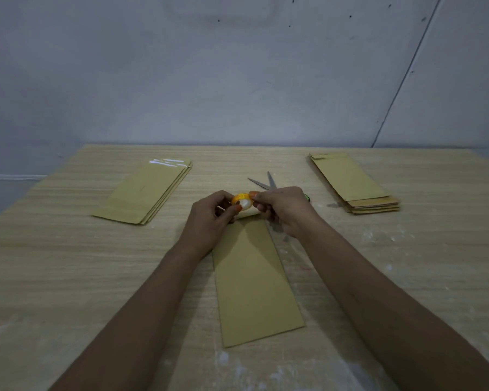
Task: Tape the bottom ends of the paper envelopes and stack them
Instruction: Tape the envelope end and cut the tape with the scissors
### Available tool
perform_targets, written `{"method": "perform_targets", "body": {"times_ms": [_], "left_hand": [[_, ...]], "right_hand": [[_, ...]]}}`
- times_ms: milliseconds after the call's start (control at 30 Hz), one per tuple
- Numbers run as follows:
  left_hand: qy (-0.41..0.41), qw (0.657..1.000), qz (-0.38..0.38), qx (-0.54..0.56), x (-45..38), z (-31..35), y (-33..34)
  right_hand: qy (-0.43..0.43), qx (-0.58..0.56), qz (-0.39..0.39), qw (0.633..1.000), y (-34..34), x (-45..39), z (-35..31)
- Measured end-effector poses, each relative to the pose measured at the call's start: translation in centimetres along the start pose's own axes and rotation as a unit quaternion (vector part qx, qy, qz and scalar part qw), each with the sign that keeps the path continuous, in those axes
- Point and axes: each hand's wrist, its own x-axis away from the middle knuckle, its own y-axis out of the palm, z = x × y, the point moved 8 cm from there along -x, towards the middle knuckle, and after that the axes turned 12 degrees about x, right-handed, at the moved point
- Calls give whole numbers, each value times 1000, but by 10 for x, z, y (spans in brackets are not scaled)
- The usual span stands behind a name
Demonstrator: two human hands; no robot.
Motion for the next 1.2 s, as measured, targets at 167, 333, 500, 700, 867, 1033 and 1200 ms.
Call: {"method": "perform_targets", "body": {"times_ms": [167,333,500,700,867,1033,1200], "left_hand": [[3,1000,2,12,3,1,0],[8,1000,-2,6,3,2,1],[10,1000,0,-1,2,1,0],[8,1000,17,4,1,3,-3],[-33,994,7,107,-2,-10,-4],[-65,984,-11,165,-3,-15,1],[-67,981,-22,178,-2,-16,2]], "right_hand": [[4,12,14,1000,1,0,0],[-71,138,21,988,4,-1,-7],[-79,190,10,979,10,0,-7],[-32,12,-36,999,10,1,-6],[-6,-113,-174,978,30,2,-2],[-7,-162,-218,962,31,2,3],[-9,-162,-204,965,32,1,4]]}}
